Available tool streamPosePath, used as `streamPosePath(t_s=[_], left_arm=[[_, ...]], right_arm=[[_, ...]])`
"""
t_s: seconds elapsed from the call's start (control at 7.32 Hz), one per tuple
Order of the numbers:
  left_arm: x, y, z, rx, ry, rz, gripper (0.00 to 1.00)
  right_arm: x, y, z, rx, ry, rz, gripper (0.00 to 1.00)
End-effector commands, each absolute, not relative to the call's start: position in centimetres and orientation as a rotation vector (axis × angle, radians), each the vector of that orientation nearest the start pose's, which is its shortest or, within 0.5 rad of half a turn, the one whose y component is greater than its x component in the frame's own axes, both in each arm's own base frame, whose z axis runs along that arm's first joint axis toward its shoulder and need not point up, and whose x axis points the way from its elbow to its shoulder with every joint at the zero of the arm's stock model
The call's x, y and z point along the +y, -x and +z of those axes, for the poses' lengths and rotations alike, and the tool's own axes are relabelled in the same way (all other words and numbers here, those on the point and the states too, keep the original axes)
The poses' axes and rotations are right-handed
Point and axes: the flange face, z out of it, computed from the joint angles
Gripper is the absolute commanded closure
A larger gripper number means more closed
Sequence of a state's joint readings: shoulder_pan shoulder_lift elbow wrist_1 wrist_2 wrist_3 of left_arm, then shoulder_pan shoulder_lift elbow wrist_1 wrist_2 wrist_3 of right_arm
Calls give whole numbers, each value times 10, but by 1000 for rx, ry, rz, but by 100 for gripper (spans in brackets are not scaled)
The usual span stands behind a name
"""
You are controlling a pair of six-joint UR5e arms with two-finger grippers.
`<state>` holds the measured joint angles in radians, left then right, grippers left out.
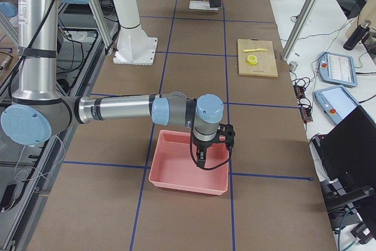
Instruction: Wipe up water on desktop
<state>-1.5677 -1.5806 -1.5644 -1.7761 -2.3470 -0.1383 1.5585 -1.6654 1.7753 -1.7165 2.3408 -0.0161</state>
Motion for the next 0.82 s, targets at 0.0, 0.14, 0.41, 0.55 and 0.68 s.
streamPosePath(t_s=[0.0,0.14,0.41,0.55,0.68], left_arm=[[-508,62,636,787,-141,-49,2],[-509,62,634,786,-143,-49,2],[-511,62,624,788,-163,-41,2],[-512,61,614,790,-181,-31,2],[-512,58,596,801,-213,-14,2]], right_arm=[[-448,-58,617,-772,29,-18,0],[-449,-58,614,-772,25,-19,0],[-454,-59,605,-762,5,-22,0],[-454,-59,606,-761,6,-27,0],[-456,-58,598,-759,-9,-30,0]])
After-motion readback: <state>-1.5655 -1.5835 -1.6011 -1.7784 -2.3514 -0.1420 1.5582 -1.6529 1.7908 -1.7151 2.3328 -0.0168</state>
